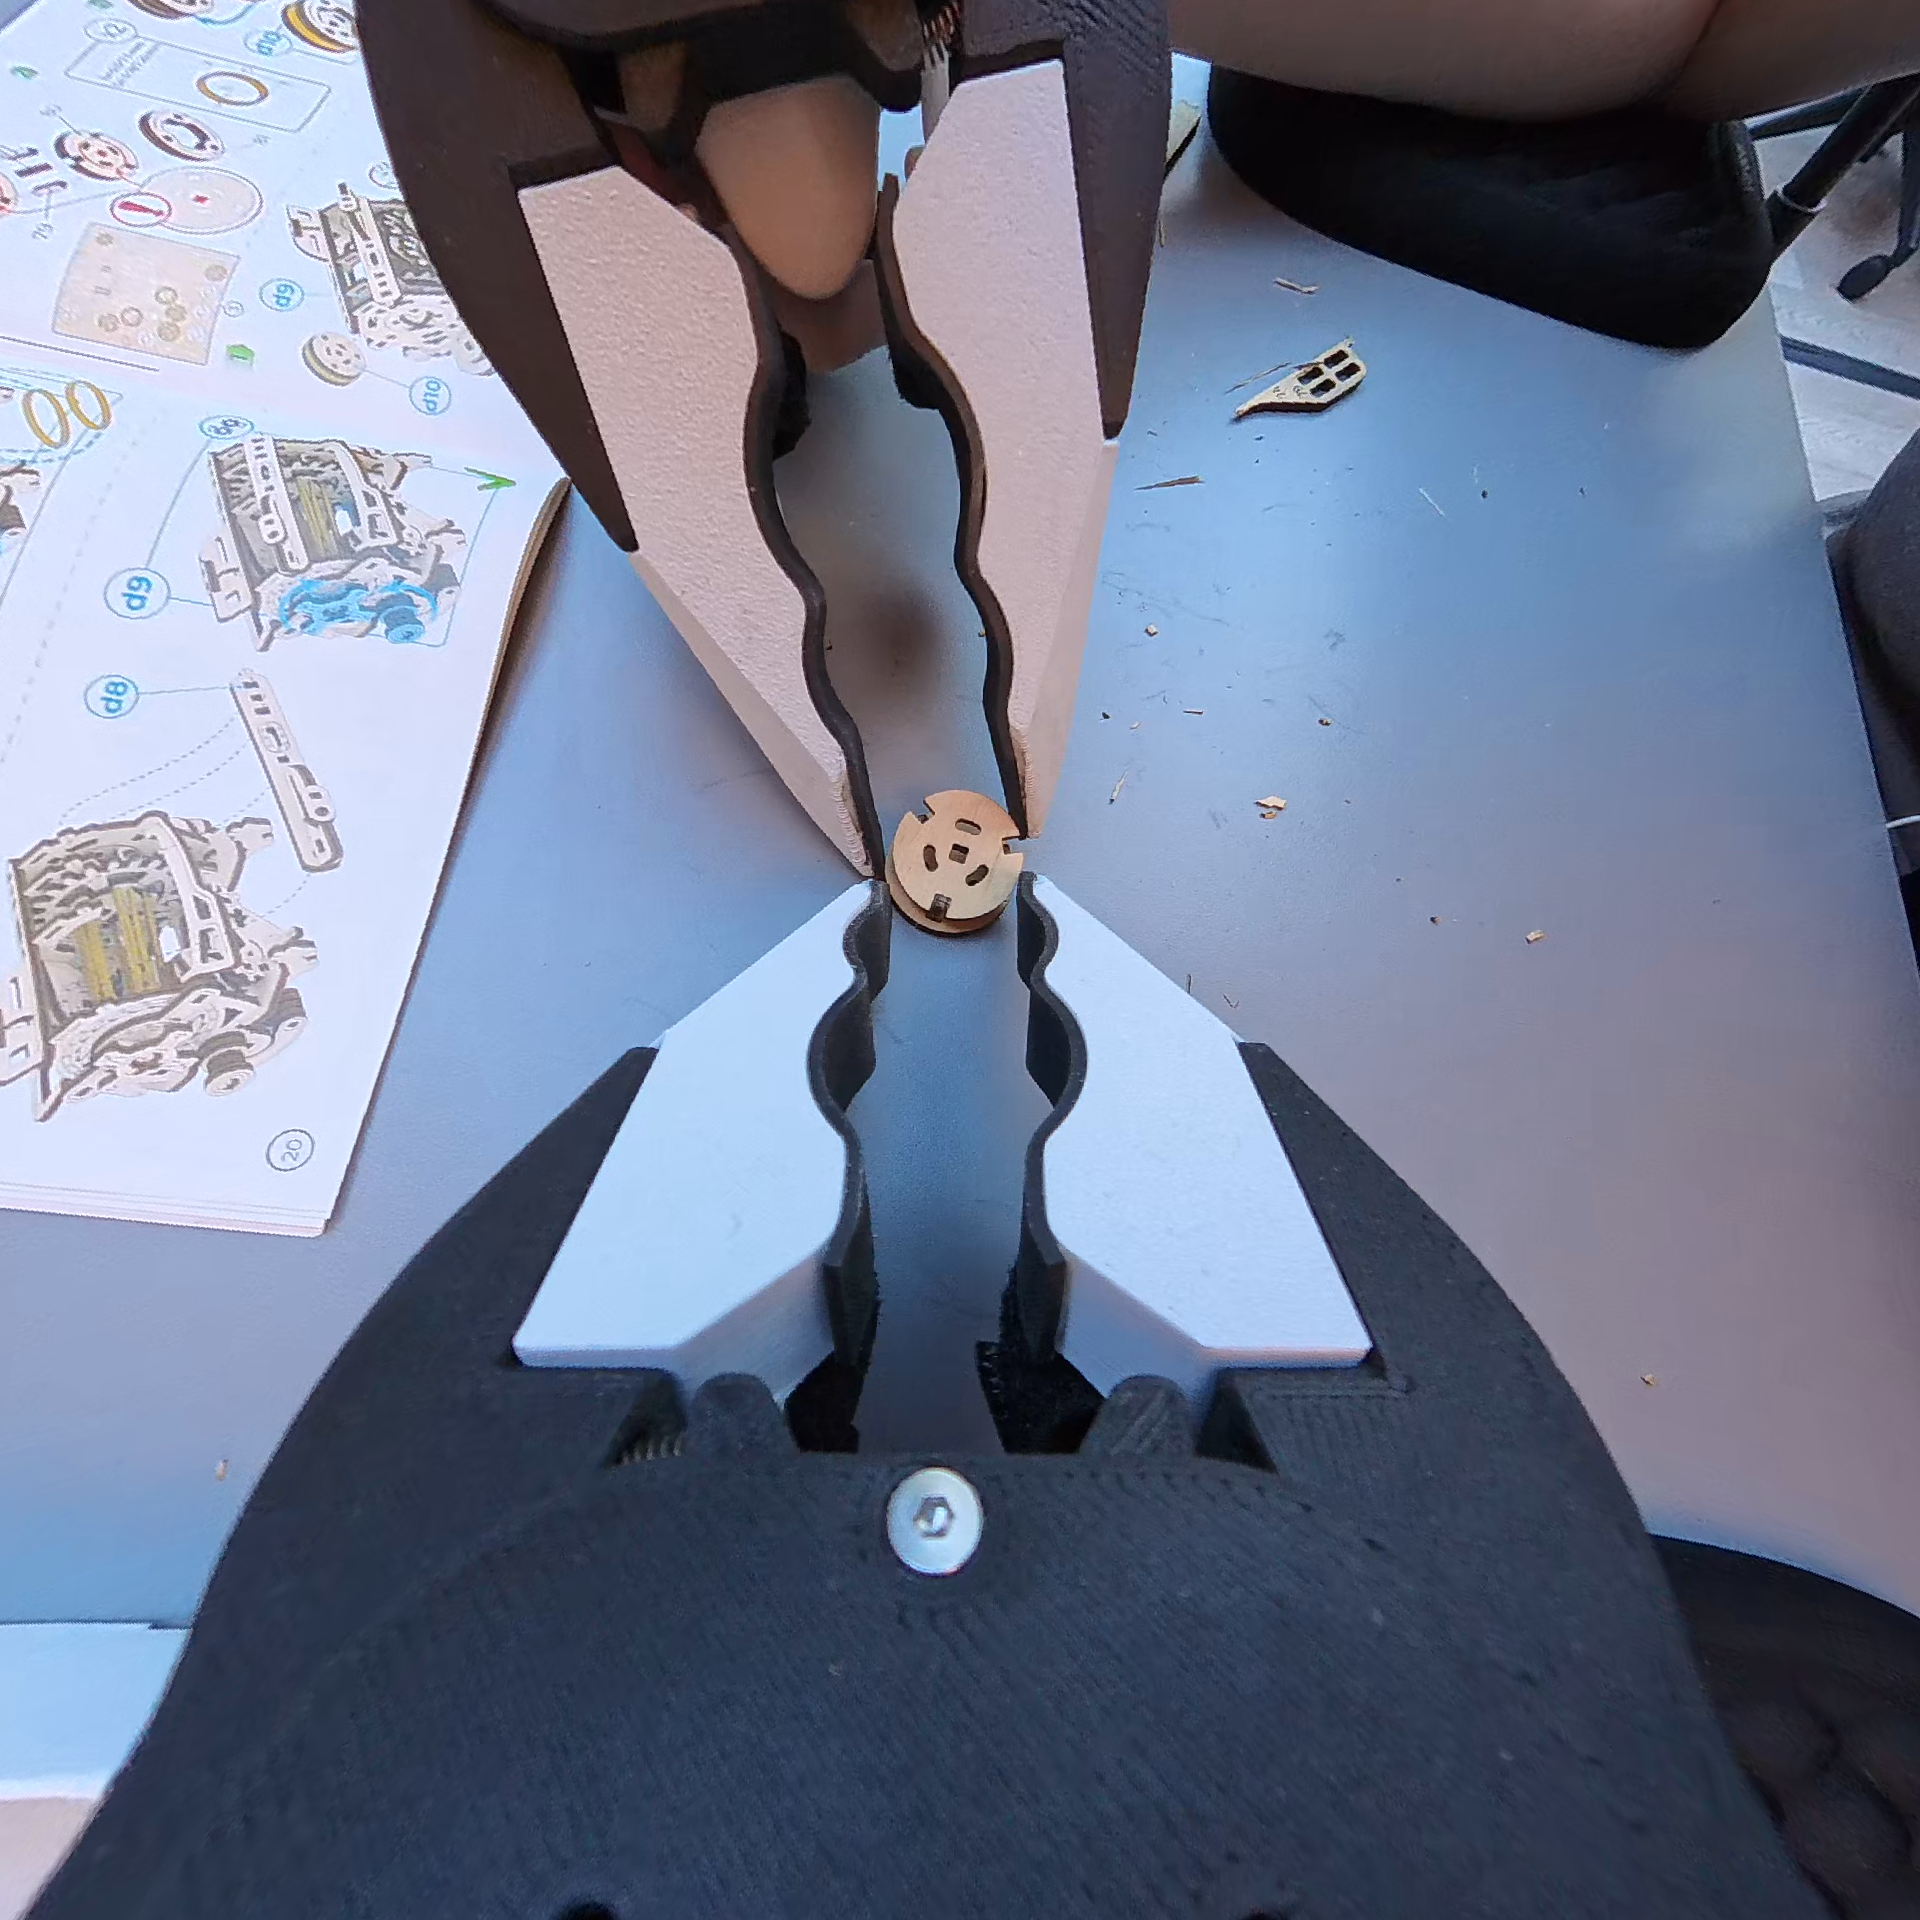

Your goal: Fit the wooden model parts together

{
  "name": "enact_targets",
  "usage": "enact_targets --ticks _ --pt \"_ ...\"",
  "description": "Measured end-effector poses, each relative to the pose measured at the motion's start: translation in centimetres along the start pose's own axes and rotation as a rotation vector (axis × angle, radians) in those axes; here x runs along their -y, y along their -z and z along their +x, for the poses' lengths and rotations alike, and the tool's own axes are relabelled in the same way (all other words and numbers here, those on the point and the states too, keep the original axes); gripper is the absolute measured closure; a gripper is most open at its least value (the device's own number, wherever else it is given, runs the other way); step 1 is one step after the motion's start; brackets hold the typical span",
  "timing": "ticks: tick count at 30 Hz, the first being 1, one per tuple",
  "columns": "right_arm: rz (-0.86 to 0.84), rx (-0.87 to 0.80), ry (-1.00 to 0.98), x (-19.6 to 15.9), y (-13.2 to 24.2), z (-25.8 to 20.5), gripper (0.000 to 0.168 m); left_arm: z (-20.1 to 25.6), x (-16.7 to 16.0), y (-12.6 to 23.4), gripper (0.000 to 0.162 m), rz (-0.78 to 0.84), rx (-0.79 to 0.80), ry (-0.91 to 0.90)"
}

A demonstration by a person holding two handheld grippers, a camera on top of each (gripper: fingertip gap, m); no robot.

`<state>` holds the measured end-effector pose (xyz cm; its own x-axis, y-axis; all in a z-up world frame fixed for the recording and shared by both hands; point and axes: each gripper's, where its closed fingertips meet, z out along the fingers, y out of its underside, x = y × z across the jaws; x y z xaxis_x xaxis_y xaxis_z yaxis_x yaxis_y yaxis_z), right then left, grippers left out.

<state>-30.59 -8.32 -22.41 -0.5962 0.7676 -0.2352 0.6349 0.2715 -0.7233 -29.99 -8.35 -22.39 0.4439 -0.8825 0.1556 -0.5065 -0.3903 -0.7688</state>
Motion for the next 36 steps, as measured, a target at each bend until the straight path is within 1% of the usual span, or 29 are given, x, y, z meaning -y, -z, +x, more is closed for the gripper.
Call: enact_targets --ticks 11,14,17,22,25,27,32,36 --pt "-0.003 -0.008 0.001 0.0 0.0 0.0 0.144 0.0 0.0 0.0 0.140 0.001 -0.006 0.002" --pt "-0.007 -0.011 0.022 -0.1 0.0 -0.2 0.140 0.0 0.0 0.0 0.140 0.001 -0.005 0.000" --pt "-0.003 -0.026 0.030 -0.1 0.3 0.0 0.140 0.0 0.0 0.0 0.140 0.001 -0.007 0.000" --pt "0.058 -0.022 0.039 0.6 1.0 0.1 0.140 0.4 -0.1 0.1 0.140 -0.003 -0.030 -0.012" --pt "0.080 -0.020 0.061 1.0 0.9 -0.1 0.141 0.8 -0.2 0.1 0.136 -0.004 -0.053 -0.023" --pt "0.059 -0.007 0.081 0.8 0.5 -0.5 0.141 0.9 -0.2 0.3 0.132 -0.002 -0.063 -0.021" --pt "0.032 -0.012 0.108 0.3 0.1 -0.5 0.142 0.5 -0.4 0.6 0.131 0.000 -0.049 -0.010" --pt "0.045 -0.007 0.116 0.5 0.2 -0.5 0.145 0.5 -0.4 0.4 0.132 -0.007 -0.023 -0.056"
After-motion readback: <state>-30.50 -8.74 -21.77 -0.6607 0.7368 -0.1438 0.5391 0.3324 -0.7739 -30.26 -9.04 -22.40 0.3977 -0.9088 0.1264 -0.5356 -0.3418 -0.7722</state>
